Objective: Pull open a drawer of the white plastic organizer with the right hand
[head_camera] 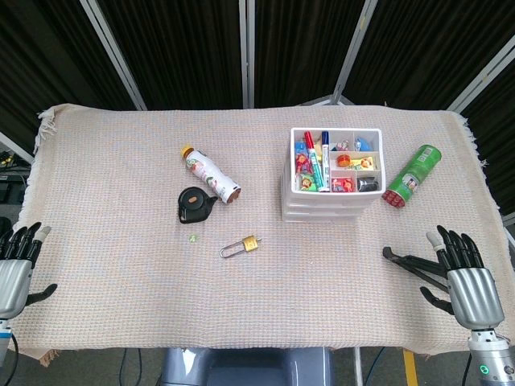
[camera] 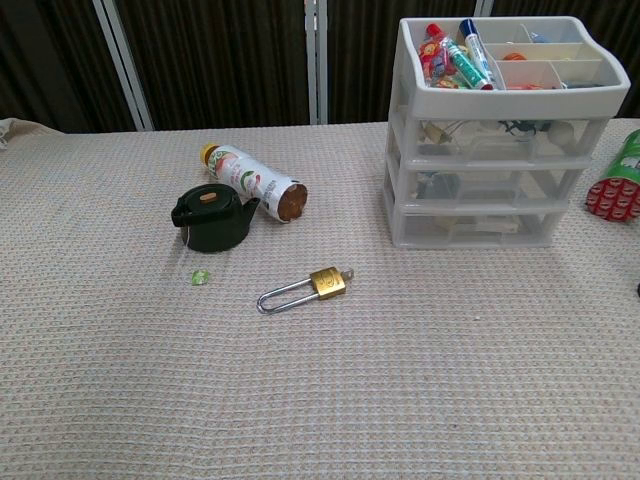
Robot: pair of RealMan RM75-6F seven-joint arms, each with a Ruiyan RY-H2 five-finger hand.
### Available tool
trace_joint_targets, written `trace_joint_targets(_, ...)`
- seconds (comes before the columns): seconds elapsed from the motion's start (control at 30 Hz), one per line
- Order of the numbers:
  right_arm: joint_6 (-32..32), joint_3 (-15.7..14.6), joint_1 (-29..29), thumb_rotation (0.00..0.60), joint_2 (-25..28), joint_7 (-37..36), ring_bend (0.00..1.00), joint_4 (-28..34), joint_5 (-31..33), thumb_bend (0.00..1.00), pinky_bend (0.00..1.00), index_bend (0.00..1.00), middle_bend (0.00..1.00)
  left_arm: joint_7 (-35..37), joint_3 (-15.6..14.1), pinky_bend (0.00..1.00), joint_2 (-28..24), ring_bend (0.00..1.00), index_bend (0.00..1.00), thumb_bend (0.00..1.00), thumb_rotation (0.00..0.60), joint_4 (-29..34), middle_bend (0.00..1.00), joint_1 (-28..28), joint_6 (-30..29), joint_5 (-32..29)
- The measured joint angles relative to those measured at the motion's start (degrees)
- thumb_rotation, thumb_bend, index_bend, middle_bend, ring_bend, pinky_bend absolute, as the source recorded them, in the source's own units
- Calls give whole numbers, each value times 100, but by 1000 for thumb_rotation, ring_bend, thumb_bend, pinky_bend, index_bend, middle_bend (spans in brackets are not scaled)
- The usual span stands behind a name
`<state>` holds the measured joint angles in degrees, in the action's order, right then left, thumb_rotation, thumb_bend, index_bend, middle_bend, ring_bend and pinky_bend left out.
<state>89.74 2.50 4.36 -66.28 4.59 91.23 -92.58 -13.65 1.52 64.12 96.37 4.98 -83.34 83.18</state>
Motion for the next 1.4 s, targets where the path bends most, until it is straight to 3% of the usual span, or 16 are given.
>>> trace_joint_targets(0.9, -43, -31, -20, 600, -27, -167, 2, -11, 0, 84, 11, 0, 2, 60, -9, 0, -76, 0, 0, 98, 600, 112, 0, 8, -33, 55)
trace_joint_targets(0.93, -44, -27, -20, 600, -30, -192, 67, -8, 7, 85, 101, 0, 57, 58, -11, 0, -79, 0, 0, 98, 600, 121, 0, 2, -50, 72)
trace_joint_targets(1.0, -43, -17, -18, 600, -40, -263, 329, 11, 19, 86, 375, 0, 271, 64, -15, 0, -89, 0, 0, 98, 600, 138, 0, -9, -72, 86)
trace_joint_targets(1.03, -29, -5, -17, 600, -50, -321, 511, 31, 20, 86, 538, 0, 423, 73, -14, 0, -92, 0, 0, 99, 600, 141, 0, -11, -78, 88)
trace_joint_targets(1.1, 9, 17, -12, 600, -67, -456, 676, 69, 12, 87, 652, 0, 573, 109, -7, 0, -104, 0, 0, 99, 600, 149, 0, -17, -100, 94)
trace_joint_targets(1.23, -63, 21, 35, 600, -39, -1042, 819, 266, 35, 148, 747, 0, 731, 229, 14, 0, -169, 0, 0, 99, 600, 201, 0, -37, -167, 118)
trace_joint_targets(1.4, -664, -9, 220, 600, 161, -2153, 846, 893, 263, 212, 758, 0, 757, 396, 25, 0, -288, 0, 0, 99, 600, 268, 0, -87, -315, 220)
